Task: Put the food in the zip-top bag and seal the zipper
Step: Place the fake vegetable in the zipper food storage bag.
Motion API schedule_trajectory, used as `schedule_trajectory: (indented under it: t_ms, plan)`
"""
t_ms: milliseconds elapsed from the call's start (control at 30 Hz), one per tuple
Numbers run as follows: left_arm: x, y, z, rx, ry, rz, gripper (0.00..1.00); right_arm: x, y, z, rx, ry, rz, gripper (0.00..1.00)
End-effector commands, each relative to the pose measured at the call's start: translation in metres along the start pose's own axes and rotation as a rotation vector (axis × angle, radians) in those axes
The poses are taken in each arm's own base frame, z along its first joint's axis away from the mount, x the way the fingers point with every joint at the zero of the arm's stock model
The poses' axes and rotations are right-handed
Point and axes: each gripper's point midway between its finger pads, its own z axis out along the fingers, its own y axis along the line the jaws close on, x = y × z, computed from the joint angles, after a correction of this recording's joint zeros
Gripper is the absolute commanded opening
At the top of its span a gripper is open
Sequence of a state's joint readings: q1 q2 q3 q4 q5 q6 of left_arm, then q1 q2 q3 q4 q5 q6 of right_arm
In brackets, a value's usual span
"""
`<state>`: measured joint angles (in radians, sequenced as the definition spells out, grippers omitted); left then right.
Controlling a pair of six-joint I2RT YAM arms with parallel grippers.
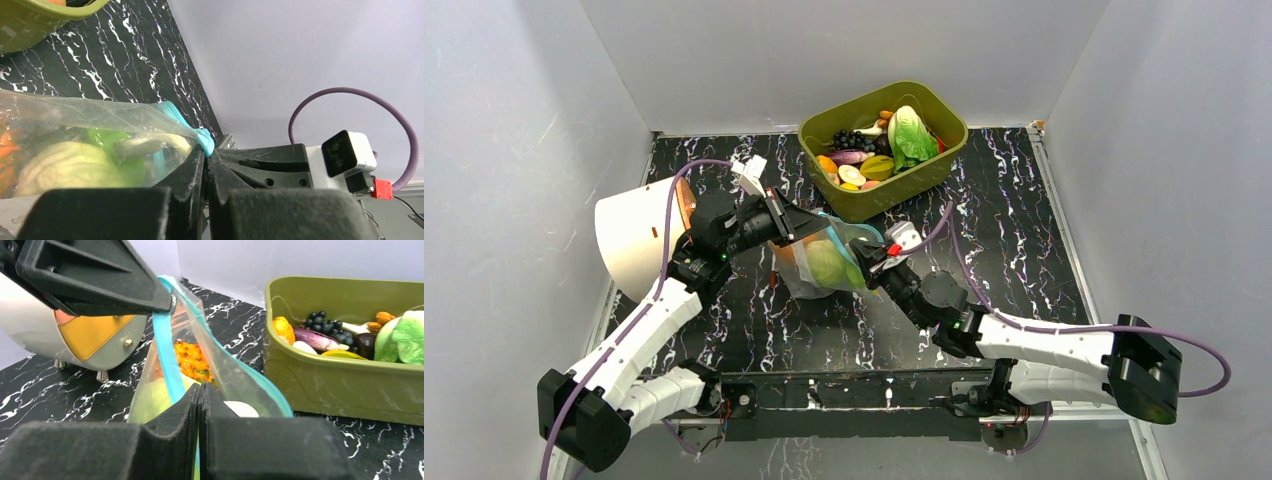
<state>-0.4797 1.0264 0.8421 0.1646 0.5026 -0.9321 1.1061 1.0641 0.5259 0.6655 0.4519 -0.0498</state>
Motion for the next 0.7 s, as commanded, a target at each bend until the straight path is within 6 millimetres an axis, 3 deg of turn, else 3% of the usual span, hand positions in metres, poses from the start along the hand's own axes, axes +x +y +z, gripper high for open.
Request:
schedule_trajectory:
  t_ms: [0, 233, 367, 433, 667]
  plan:
    - [-0.009, -0.023, -0.004, 0.091, -0.029, 0.026, 0.00, -0.024, 0.020, 0.013, -0.064, -0.090, 0.057, 0.00]
    - [-0.006, -0.023, -0.003, 0.100, -0.015, 0.016, 0.00, -0.007, 0.029, 0.026, -0.068, -0.053, 0.092, 0.00]
    - [-0.004, -0.021, -0.005, 0.095, -0.012, 0.024, 0.00, -0.013, 0.032, 0.025, -0.074, 0.072, 0.103, 0.28]
    - [-0.002, -0.019, -0.005, 0.091, -0.008, 0.024, 0.00, -0.018, 0.025, 0.018, -0.046, 0.113, 0.108, 0.39]
    - [-0.001, -0.016, -0.003, 0.092, -0.007, 0.024, 0.00, -0.022, 0.006, -0.009, 0.002, 0.235, 0.097, 0.51]
